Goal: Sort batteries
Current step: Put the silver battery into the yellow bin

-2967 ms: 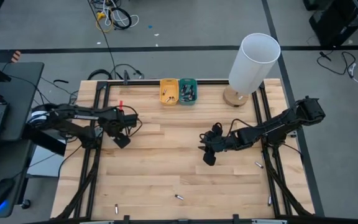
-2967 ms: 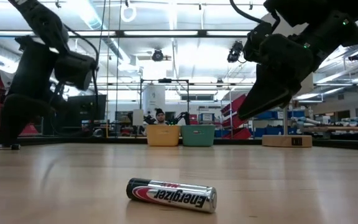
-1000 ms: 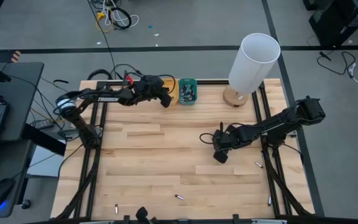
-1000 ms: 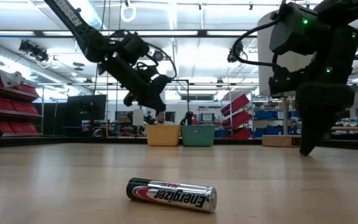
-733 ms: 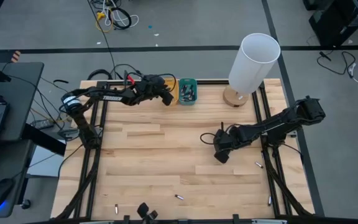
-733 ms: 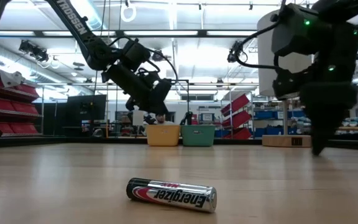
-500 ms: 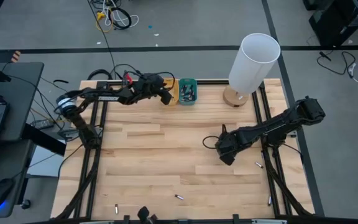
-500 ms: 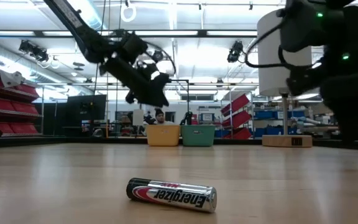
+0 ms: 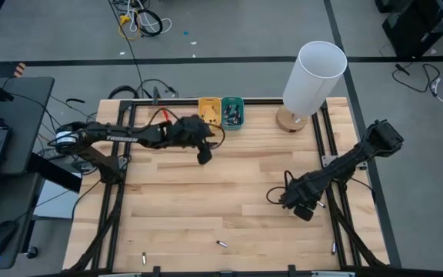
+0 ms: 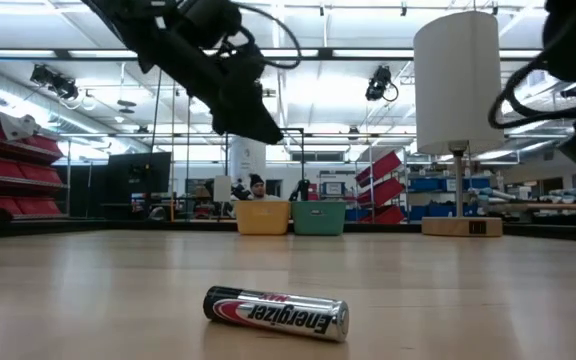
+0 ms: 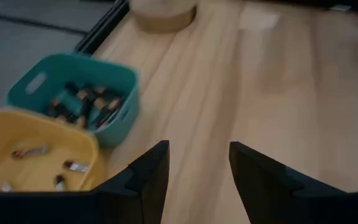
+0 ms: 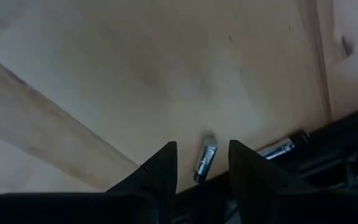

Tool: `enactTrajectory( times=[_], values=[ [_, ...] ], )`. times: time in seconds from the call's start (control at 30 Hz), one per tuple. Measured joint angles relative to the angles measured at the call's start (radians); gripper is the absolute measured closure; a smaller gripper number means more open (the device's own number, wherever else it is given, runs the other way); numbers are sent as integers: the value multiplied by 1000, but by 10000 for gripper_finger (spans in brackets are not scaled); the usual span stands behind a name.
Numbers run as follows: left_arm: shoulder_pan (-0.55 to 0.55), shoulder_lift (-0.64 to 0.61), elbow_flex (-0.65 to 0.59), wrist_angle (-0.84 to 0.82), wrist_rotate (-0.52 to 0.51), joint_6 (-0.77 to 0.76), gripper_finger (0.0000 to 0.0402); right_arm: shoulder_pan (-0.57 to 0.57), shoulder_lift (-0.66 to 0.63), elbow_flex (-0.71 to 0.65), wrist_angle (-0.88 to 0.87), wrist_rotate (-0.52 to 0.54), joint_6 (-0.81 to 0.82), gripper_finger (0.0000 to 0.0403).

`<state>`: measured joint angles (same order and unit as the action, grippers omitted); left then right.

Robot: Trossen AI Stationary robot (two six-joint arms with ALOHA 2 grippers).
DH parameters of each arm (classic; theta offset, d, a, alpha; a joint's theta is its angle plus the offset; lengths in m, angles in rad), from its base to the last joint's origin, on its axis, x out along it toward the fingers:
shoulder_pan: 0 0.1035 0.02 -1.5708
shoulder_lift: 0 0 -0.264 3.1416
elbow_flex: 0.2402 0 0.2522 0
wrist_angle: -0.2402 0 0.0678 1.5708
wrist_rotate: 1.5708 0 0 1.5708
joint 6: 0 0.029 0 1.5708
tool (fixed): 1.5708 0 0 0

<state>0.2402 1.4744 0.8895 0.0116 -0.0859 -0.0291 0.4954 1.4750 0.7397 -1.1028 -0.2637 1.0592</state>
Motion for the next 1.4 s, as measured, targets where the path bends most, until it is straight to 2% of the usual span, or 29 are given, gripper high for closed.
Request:
enactTrajectory(
  times=[0.2, 0.53, 0.63, 0.87, 0.93, 1.07, 1.2, 1.4],
  values=[
    [-93, -1, 0, 4, -81, -10, 218, 45, 0, -37, 7, -21, 22, 273],
    [-144, -1, 0, -6, -106, -14, 218, 59, -5, -151, 141, -78, 62, 279],
    [-150, -1, 0, -14, -131, -29, 218, 60, -4, -155, 143, -82, 63, 298],
    [-170, -1, 0, -11, -135, -55, 218, 61, -3, -148, 159, -90, 41, 388],
    [-176, -1, 0, -6, -143, -60, 218, 60, -3, -148, 161, -90, 42, 388],
    [-194, -30, -40, 105, -186, -76, 218, 60, -2, -146, 165, -89, 42, 379],
    [-200, -96, -93, 146, -186, -87, 218, 61, 0, -122, 170, -59, 41, 389],
    [-263, -188, -202, 178, -194, -118, 218, 37, 0, -76, 232, 56, -2, 387]
  ],
)
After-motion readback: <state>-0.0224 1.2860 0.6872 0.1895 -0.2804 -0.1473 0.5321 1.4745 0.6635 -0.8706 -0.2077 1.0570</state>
